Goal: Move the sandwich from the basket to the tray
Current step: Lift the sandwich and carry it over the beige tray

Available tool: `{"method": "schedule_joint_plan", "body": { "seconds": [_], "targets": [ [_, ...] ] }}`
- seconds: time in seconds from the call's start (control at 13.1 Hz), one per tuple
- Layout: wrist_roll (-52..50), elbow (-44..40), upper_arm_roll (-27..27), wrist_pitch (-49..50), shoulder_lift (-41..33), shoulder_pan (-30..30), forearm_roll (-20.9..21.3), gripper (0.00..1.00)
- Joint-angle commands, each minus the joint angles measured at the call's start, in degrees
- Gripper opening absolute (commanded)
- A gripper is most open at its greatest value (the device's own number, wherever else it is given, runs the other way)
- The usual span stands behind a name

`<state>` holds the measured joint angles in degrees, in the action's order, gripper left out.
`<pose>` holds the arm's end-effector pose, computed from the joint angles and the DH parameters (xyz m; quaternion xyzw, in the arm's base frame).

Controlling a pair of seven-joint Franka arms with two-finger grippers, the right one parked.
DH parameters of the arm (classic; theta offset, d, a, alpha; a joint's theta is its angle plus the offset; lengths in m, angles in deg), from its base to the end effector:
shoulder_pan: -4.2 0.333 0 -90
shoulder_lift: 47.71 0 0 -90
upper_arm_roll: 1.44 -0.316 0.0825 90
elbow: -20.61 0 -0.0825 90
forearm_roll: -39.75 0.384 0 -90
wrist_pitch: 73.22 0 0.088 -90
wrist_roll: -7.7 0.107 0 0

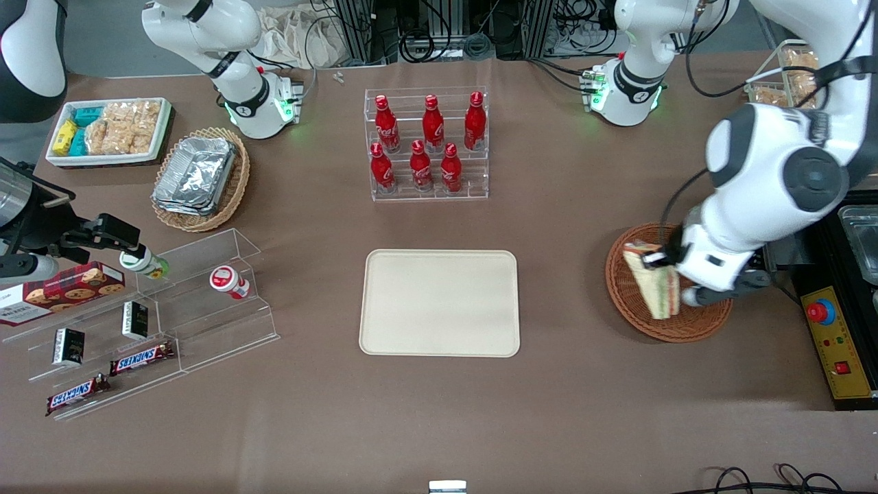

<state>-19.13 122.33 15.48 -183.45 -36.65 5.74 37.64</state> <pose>0.5898 -0.1549 0.4489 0.9929 0.1083 -0.0333 0.0355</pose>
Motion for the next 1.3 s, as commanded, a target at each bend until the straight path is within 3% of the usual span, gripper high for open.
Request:
{"method": "schedule_joint_plan", "body": {
  "seconds": [0.0, 0.3, 0.53, 0.99, 1.22],
  "targets": [
    [-0.41, -5.56, 5.04, 0.64, 6.40, -2.14, 0.61, 0.00],
    [-8.21, -11.63, 5.14, -0.42, 16.60, -11.54, 7.81, 0.00],
    [-9.38, -14.36, 5.05, -4.80, 23.55, -16.47, 8.61, 0.00],
    [-11.14, -14.28, 4.88, -11.40, 28.75, -18.59, 8.79, 0.02],
    [-11.66, -13.75, 4.79, -13.60, 29.98, -18.59, 11.59, 0.04]
  ]
}}
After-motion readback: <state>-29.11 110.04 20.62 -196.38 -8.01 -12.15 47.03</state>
